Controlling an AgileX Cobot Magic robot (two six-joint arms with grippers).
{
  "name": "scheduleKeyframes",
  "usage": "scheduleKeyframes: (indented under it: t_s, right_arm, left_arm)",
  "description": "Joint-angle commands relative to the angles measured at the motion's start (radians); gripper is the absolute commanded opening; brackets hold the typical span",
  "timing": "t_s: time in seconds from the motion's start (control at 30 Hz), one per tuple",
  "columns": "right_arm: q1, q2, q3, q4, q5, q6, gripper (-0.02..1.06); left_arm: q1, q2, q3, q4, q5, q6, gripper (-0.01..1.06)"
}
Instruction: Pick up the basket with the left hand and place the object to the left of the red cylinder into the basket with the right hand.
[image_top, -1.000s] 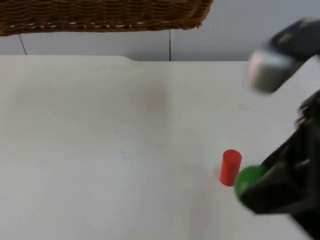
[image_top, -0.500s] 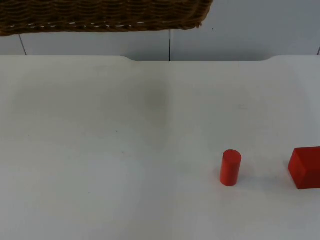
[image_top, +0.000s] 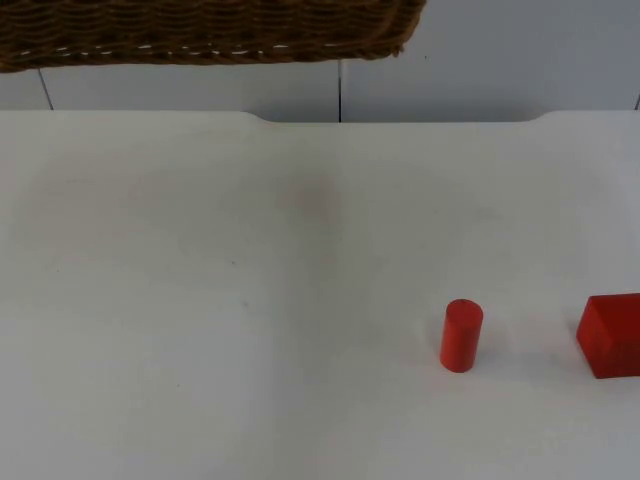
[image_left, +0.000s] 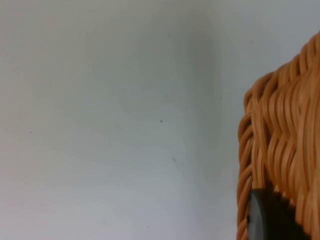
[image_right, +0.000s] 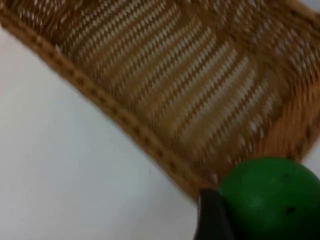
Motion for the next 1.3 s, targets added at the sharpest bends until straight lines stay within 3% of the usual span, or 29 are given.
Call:
scheduleKeyframes:
  t_s: [0.0, 0.17, 0.33, 0.5, 0.57, 0.63, 0.67, 0.7, 0.77, 1.0, 1.27]
  right_arm:
    - [0.003, 0.073, -0.079, -0.013, -0.043, -0.008, 0.00]
    - [0.003, 0.265, -0.255, -0.015, -0.068, -0.030, 0.00]
    - [0.003, 0.369, -0.338, -0.036, -0.068, -0.030, 0.00]
    - [-0.009, 0.463, -0.369, -0.058, -0.075, -0.018, 0.13]
    - [-0.022, 0.486, -0.369, -0.057, -0.073, -0.001, 0.30]
    - [-0.022, 0.494, -0.369, -0.057, -0.070, 0.020, 0.60]
    - [-0.022, 0.494, -0.369, -0.057, -0.070, 0.020, 0.60]
    - [-0.022, 0.491, -0.369, -0.060, -0.077, 0.035, 0.82]
    - [-0.022, 0.480, -0.369, -0.062, -0.084, 0.033, 1.05]
    - [-0.022, 0.406, -0.369, -0.065, -0.092, 0.033, 1.05]
    - [-0.022, 0.244, -0.358, -0.063, 0.024, 0.028, 1.05]
  left_arm:
    - [0.003, -0.006, -0.001, -0.029, -0.003, -0.005, 0.00]
    - [0.003, -0.006, -0.001, -0.029, -0.003, -0.005, 0.00]
    - [0.003, -0.006, -0.001, -0.029, -0.003, -0.005, 0.00]
    - [0.003, -0.006, -0.001, -0.029, -0.003, -0.003, 0.00]
    - [0.003, -0.006, -0.001, -0.029, -0.003, -0.001, 0.00]
    - [0.003, -0.006, -0.001, -0.029, -0.003, -0.001, 0.00]
    - [0.003, -0.006, -0.001, -0.029, -0.003, -0.001, 0.00]
    - [0.003, -0.006, -0.001, -0.029, -0.003, -0.001, 0.00]
    - [0.003, -0.006, -0.001, -0.029, -0.003, 0.003, 0.00]
    - [0.003, -0.006, -0.001, -0.029, -0.003, 0.003, 0.00]
    - [0.003, -0.006, -0.001, -0.027, -0.003, 0.003, 0.00]
